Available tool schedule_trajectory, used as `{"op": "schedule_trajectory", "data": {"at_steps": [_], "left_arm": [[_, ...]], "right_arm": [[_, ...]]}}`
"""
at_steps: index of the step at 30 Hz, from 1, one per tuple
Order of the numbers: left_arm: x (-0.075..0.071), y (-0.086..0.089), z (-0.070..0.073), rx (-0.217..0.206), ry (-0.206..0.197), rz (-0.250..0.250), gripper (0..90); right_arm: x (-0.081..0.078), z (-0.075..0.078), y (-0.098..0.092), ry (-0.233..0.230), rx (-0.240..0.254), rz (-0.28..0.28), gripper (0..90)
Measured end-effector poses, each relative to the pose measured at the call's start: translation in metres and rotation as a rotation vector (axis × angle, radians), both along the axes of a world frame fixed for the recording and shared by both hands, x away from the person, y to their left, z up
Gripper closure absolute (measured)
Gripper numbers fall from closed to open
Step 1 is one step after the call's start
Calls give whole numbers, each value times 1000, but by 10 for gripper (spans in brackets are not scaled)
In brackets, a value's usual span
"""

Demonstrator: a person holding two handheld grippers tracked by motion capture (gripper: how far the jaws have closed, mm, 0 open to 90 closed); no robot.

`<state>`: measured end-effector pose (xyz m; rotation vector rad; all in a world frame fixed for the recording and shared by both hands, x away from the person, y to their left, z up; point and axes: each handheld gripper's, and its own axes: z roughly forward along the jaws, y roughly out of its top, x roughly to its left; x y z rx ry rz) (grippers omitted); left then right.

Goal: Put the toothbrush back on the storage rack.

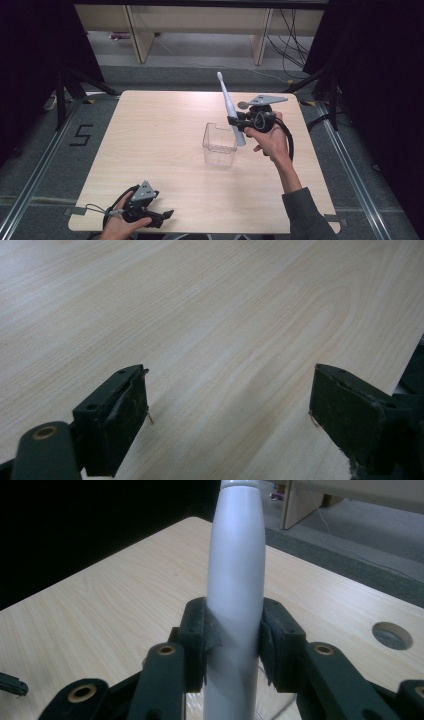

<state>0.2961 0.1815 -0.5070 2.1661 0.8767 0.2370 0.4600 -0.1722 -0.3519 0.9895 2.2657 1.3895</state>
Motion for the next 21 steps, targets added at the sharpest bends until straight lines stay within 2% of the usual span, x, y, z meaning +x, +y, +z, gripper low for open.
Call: {"op": "schedule_trajectory", "data": {"at_steps": [1,3,4,6,7,8,9,10,11,12,15,16,17,18,21], "left_arm": [[-1,-1,0,-18,3,5,149],[-1,-1,0,-18,3,4,149],[0,0,0,-1,0,-1,149],[-1,-1,0,-17,4,2,149],[0,0,0,4,-1,-2,149],[0,0,0,4,-1,-2,149],[-1,-1,0,-17,4,3,149],[-1,-1,0,-17,4,3,149],[-1,-1,0,-17,4,3,149],[-1,-1,0,-18,5,3,149],[-1,-1,0,-17,5,3,149],[0,0,0,4,0,-1,149],[0,0,0,4,0,-1,149],[0,0,1,9,3,-4,149],[0,0,0,3,-1,-2,149]], "right_arm": [[1,0,3,2,-1,1,664],[2,-1,6,10,9,8,664],[4,-2,12,-7,0,13,664],[4,-2,13,-1,-14,18,664],[6,-4,18,7,-3,30,664],[6,-4,18,7,-3,30,664],[8,-6,22,10,-10,28,664],[11,-7,22,-11,-34,38,664],[11,-7,22,-11,-34,38,664],[13,-11,27,13,-30,32,664],[18,-17,32,17,-49,38,664],[20,-19,32,-1,-65,35,664],[20,-19,32,-1,-65,35,664],[22,-24,35,20,-82,41,664],[25,-30,40,30,-97,33,664]]}}
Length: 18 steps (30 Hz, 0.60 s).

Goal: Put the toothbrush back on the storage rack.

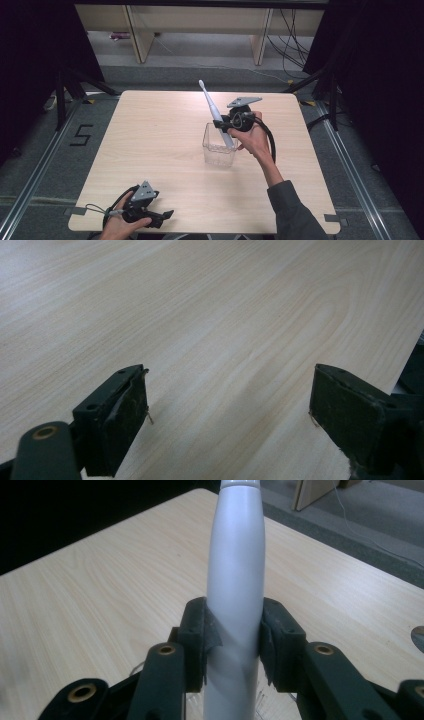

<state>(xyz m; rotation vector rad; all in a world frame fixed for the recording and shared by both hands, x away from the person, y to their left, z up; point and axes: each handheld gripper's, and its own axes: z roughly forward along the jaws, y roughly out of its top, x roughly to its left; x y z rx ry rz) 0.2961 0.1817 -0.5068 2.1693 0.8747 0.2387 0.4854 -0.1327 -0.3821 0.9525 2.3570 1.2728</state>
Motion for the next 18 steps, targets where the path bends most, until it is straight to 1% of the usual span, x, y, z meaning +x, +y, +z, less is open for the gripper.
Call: {"op": "schedule_trajectory", "data": {"at_steps": [1,2,4,5,6,8,9,10,11,12,14,15,16,17,18], "left_arm": [[0,0,0,-3,-1,-3,149],[0,0,0,5,2,-4,149],[0,0,0,1,2,-2,149],[0,0,0,1,2,-2,149],[0,0,0,1,2,-2,149],[0,0,0,6,2,-5,149],[0,0,0,0,1,1,149],[0,0,0,0,2,-1,149],[0,0,0,0,2,-1,149],[-1,-1,-1,-21,8,4,149],[-1,-1,-1,-22,6,4,149],[-1,-1,-1,-20,6,2,149],[-1,-1,-1,-20,7,2,149],[-1,-1,-1,-21,7,3,149],[-1,-1,-1,-23,8,5,149]], "right_arm": [[1,0,0,6,-22,1,664],[2,-2,2,13,-18,4,664],[2,-5,3,33,-17,3,664],[2,-5,3,33,-17,3,664],[4,-9,4,23,-26,4,664],[3,-13,6,53,-38,3,664],[4,-17,7,37,-38,-1,663],[6,-17,6,44,-60,10,664],[6,-17,6,44,-60,10,664],[6,-20,8,56,-63,13,664],[6,-22,10,73,-70,10,663],[8,-25,11,32,-72,12,664],[7,-24,11,53,-85,15,664],[7,-26,13,50,-80,9,664],[9,-26,13,40,-102,33,664]]}}
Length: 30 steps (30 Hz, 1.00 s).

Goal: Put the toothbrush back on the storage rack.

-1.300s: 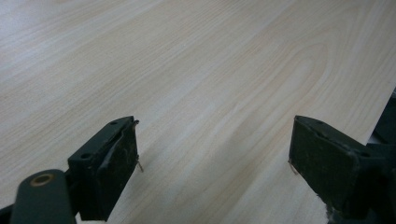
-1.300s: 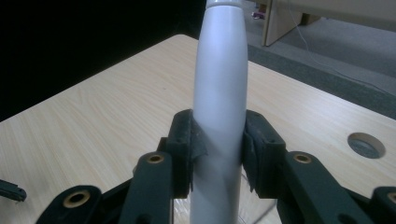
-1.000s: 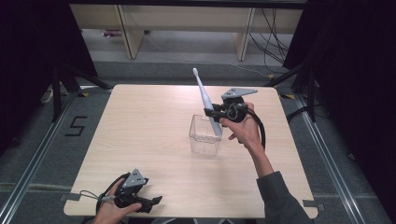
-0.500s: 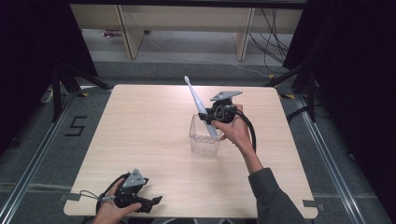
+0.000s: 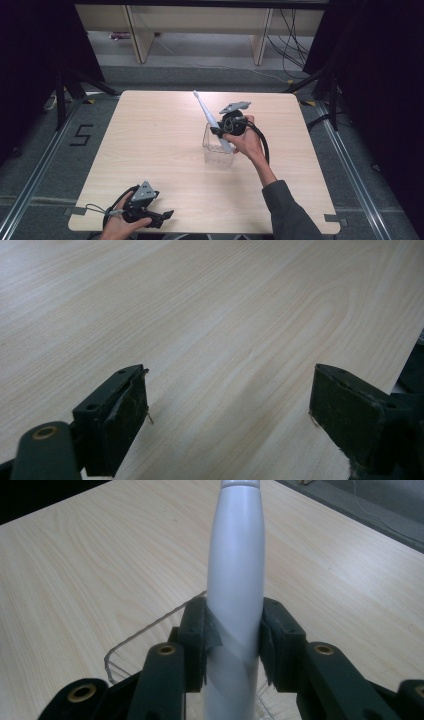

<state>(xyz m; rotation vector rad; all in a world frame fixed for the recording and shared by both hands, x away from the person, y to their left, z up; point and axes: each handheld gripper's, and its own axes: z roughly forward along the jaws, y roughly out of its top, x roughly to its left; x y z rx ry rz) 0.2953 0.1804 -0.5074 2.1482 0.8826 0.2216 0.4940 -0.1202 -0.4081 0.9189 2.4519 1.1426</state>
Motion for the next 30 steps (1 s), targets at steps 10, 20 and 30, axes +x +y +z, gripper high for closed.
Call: {"op": "schedule_trajectory", "data": {"at_steps": [10,20,30], "left_arm": [[0,0,0,0,-1,0,149],[1,1,1,23,-5,-8,149],[0,0,0,6,-2,-3,149]], "right_arm": [[0,-8,5,44,-22,-12,663],[1,-12,3,62,-59,-6,663],[1,-17,6,89,-75,-16,663]]}}
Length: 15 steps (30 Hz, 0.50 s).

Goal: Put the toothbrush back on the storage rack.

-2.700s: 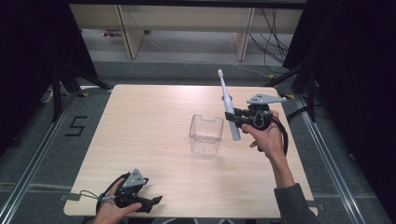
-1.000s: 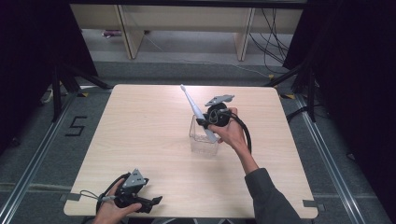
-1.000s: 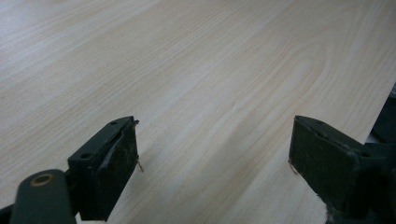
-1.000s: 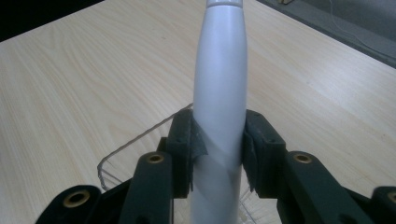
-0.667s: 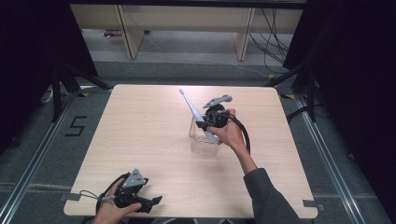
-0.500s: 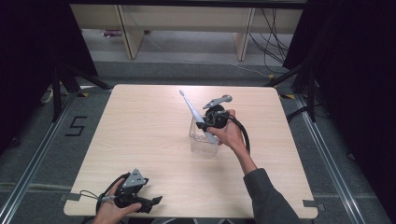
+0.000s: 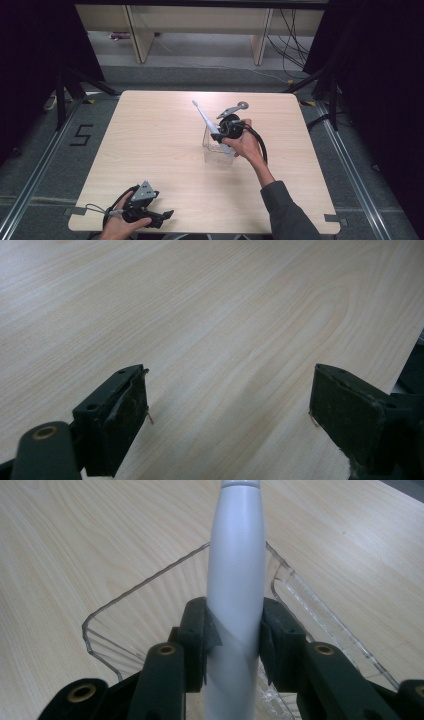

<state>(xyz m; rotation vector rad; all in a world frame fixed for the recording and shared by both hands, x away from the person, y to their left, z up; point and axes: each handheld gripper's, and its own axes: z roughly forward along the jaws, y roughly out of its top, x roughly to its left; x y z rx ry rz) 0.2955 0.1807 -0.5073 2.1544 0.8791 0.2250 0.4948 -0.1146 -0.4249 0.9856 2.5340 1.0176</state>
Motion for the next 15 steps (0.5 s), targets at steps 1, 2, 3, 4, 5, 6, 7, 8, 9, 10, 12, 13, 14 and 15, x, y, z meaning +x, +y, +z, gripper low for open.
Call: {"op": "schedule_trajectory", "data": {"at_steps": [1,2,3,4,5,6,7,8,9,10,12,13,14,15], "left_arm": [[0,0,0,-5,1,1,149],[0,0,0,-3,1,0,149],[0,0,0,-3,1,0,149],[0,0,0,-3,1,0,149],[0,0,0,-3,1,0,149],[1,1,1,20,-4,-9,149],[1,1,0,17,-3,-4,149],[1,1,0,17,-3,-4,149],[0,0,0,-3,1,0,149],[0,0,0,-3,1,0,149],[0,0,0,-2,1,0,148],[0,0,0,-2,1,0,149],[0,0,0,-3,1,0,149],[1,1,1,20,-4,-8,149]], "right_arm": [[0,0,0,5,1,0,663],[0,1,0,9,-3,-5,663],[0,1,0,9,-3,-5,663],[1,0,0,11,-16,14,663],[1,0,0,11,-16,14,663],[0,-1,1,46,-15,-9,663],[0,-1,1,58,-20,-15,663],[0,-1,1,58,-20,-15,663],[0,-2,1,66,-25,-23,662],[1,-3,1,68,-19,-16,663],[1,-2,1,75,-32,-27,663],[1,-2,1,75,-32,-27,663],[2,-2,1,70,-34,-18,663],[1,-2,1,80,-34,-24,663]]}}
